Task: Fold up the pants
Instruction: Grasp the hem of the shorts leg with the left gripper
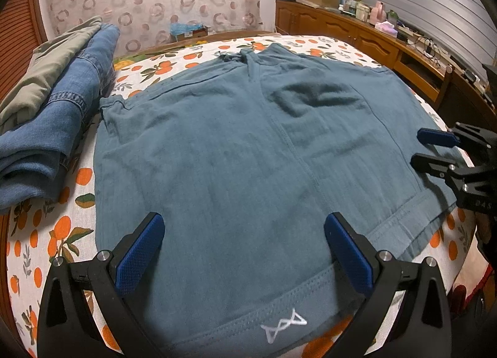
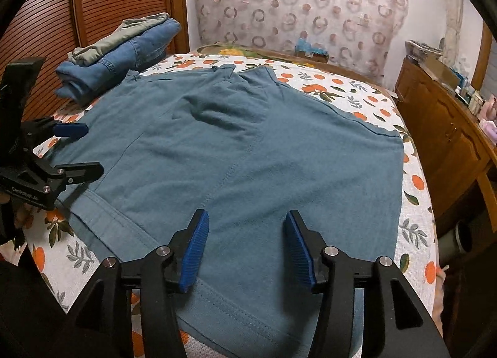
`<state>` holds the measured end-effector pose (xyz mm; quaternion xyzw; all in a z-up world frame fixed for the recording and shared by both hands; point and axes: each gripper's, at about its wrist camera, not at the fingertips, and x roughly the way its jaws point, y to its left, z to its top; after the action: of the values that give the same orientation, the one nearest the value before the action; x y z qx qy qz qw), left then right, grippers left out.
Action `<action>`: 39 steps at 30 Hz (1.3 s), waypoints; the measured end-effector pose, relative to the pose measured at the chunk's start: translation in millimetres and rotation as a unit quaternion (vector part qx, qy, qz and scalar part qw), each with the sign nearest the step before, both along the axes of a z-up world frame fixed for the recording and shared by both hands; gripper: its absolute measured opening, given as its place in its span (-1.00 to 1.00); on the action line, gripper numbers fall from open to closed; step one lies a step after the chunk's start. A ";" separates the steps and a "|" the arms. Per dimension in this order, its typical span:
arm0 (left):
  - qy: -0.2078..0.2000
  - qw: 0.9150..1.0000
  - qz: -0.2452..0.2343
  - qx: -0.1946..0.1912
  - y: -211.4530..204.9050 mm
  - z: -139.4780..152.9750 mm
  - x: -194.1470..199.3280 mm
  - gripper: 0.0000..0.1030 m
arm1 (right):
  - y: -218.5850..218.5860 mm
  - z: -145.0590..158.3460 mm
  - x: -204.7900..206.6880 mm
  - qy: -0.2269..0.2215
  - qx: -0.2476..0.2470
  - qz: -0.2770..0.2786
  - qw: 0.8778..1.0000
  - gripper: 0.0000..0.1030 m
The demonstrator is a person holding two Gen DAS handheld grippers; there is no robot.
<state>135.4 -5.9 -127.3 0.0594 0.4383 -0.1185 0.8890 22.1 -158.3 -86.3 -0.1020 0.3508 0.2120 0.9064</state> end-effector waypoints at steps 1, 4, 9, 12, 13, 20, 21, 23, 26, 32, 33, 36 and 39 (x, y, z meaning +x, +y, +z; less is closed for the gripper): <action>0.001 1.000 -0.001 0.001 1.1 0.3 -1.5 1.00 | 0.5 0.1 -1.4 -0.001 -0.001 -0.001 1.000 0.07; -0.002 1.000 -0.001 0.001 8.0 1.4 -9.5 1.00 | 6.4 7.3 4.8 -0.001 -0.005 -0.002 1.000 0.08; -0.022 0.999 0.020 -0.016 30.4 9.4 -29.5 1.00 | 5.1 6.5 7.7 -0.002 -0.005 -0.003 1.000 0.09; -0.030 0.999 0.035 -0.024 47.8 13.3 -41.1 0.95 | 3.8 6.0 8.0 -0.002 -0.005 -0.003 1.000 0.10; -0.031 0.998 0.040 -0.026 54.7 14.2 -45.0 0.91 | 3.6 6.0 8.0 -0.002 -0.005 -0.003 1.000 0.10; -0.004 0.997 0.064 -0.048 79.4 8.4 -62.2 0.33 | 2.3 5.7 8.5 -0.002 -0.005 -0.004 1.000 0.12; -0.004 0.997 0.066 -0.050 81.3 7.3 -64.9 0.31 | 2.5 5.6 8.8 -0.002 -0.005 -0.004 1.000 0.12; -0.008 0.996 0.069 -0.046 84.0 5.1 -72.6 0.22 | 2.2 5.5 9.0 -0.002 -0.004 -0.004 1.000 0.12; -0.010 0.996 0.071 -0.049 87.6 3.1 -79.8 0.08 | 2.1 5.4 9.2 -0.002 -0.004 -0.005 1.000 0.13; -0.014 0.996 0.077 -0.052 91.1 2.6 -90.0 -0.13 | 2.0 5.2 9.4 -0.002 -0.004 -0.005 1.000 0.13; -0.016 0.996 0.077 -0.052 90.4 2.3 -91.3 -0.17 | 1.8 5.2 9.5 -0.002 -0.004 -0.005 1.000 0.13; -0.022 0.995 0.072 -0.060 88.6 1.7 -94.2 -0.39 | 1.7 5.0 9.8 -0.001 -0.004 -0.005 1.000 0.14; -0.026 0.995 0.066 -0.065 84.8 1.8 -94.3 -0.60 | 1.7 5.0 9.6 -0.002 -0.004 -0.005 1.000 0.14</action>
<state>41.1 78.9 -125.5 -0.0245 0.4093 -0.0859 0.9080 31.7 -156.5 -81.3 -0.1041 0.3507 0.2061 0.9076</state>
